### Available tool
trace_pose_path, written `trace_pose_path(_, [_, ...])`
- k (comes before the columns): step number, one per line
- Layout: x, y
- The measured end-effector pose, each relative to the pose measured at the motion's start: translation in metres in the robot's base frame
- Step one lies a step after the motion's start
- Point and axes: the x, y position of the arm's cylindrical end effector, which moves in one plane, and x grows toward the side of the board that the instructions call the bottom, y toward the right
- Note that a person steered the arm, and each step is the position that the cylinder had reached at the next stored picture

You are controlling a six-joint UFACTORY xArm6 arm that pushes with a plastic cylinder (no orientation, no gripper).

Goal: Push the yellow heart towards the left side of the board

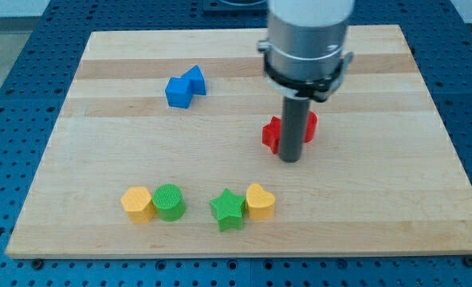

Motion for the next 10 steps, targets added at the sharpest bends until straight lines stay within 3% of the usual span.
trace_pose_path(1, [0.001, 0.012])
trace_pose_path(3, [0.084, 0.075])
trace_pose_path(4, [0.120, 0.056])
trace_pose_path(8, [0.042, -0.098])
trace_pose_path(10, [0.050, -0.095])
